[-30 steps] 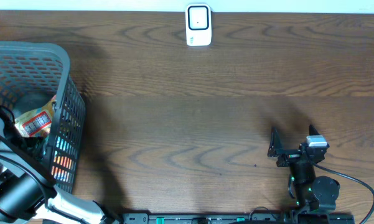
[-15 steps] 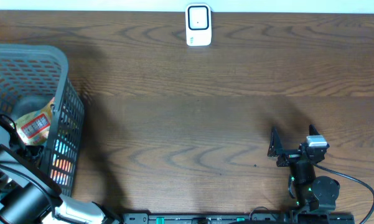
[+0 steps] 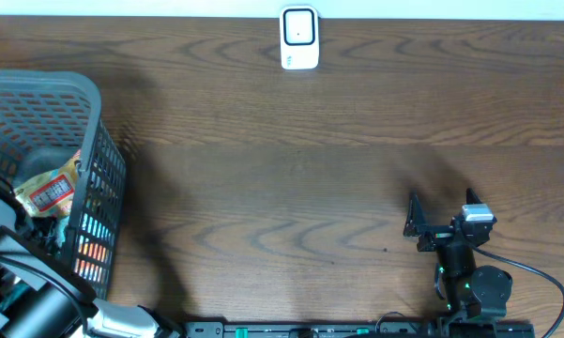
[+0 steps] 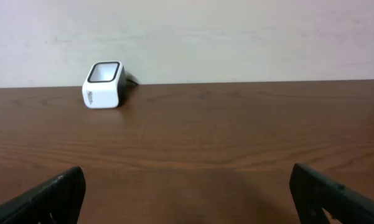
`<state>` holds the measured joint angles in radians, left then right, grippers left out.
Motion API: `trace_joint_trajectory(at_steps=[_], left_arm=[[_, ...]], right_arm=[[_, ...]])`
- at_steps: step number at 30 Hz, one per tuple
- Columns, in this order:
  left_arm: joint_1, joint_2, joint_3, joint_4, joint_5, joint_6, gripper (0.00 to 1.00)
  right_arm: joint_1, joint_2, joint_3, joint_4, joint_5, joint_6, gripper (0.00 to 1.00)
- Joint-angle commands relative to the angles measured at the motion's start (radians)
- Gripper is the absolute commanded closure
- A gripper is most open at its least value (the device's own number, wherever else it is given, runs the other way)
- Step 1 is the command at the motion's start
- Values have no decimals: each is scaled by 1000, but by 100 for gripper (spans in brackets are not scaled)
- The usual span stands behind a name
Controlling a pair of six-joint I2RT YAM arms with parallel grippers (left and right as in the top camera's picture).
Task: Scan the item barcode
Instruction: 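Grasp the green Zam-Buk box in the basket with the left gripper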
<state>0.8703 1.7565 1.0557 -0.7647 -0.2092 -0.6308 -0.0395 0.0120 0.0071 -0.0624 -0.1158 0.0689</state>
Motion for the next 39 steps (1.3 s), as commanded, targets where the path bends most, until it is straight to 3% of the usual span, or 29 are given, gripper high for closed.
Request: trace_joint_trajectory(at_steps=[1, 7, 15, 17, 19, 26, 32, 39], left_arm=[[8, 139, -108, 67, 240, 36, 14], [-3, 139, -99, 122, 334, 60, 14], [-51, 139, -71, 122, 335, 85, 16], [-51, 138, -67, 115, 332, 86, 26], [-51, 138, -47, 86, 332, 89, 32], [-51, 119, 103, -90, 329, 130, 33], [-51, 4, 238, -219, 329, 130, 33], [-51, -259, 308, -233, 330, 90, 33]], right_arm=[[8, -4, -2, -3, 1, 12, 1], [8, -4, -2, -3, 1, 12, 1], [8, -4, -2, -3, 1, 12, 1], [8, -4, -2, -3, 1, 12, 1], [8, -4, -2, -3, 1, 12, 1], [8, -4, -2, -3, 1, 12, 1], [8, -4, -2, -3, 1, 12, 1], [8, -4, -2, -3, 1, 12, 1]])
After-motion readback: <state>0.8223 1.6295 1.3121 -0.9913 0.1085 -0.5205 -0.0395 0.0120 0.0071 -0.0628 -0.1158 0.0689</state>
